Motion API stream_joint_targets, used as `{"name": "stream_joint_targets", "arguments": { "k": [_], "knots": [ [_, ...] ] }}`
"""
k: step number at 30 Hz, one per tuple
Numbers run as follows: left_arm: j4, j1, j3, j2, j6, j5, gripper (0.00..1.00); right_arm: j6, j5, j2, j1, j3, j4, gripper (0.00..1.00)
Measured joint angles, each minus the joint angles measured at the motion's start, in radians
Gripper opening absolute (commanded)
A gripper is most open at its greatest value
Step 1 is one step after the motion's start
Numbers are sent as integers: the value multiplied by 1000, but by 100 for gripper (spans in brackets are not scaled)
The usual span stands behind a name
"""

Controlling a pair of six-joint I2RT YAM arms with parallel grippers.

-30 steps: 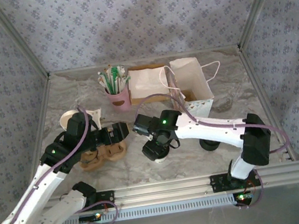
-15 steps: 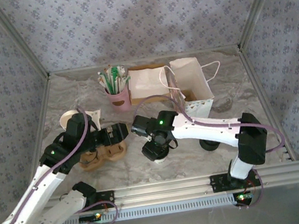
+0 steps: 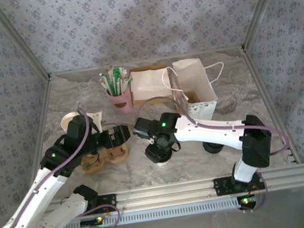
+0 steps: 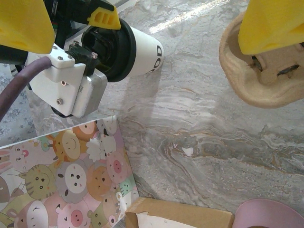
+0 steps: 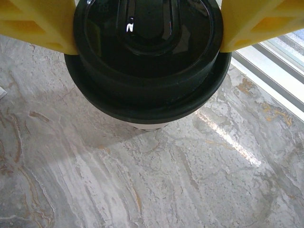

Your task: Pack the takeout coffee

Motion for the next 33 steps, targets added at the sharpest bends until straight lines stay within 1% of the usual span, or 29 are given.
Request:
{"name": "stream_joint_targets", "arguments": {
  "k": [7, 12, 16, 24, 33],
  "knots": [
    [4, 2, 0, 1, 0, 0, 99, 21, 0, -8, 8, 8, -17, 70],
    [17, 2, 16, 26, 0, 0, 99, 41, 0, -61, 9, 8, -37, 70],
    [49, 2, 71, 83, 7, 1, 100, 61, -1, -127, 9, 8, -60, 70],
    [106, 3, 236, 242, 26, 19, 100, 84, -1, -257, 1, 7, -95, 70],
    [125, 3, 412, 418, 38, 53, 99, 97, -10, -422, -44, 11, -162, 69]
  ]
}}
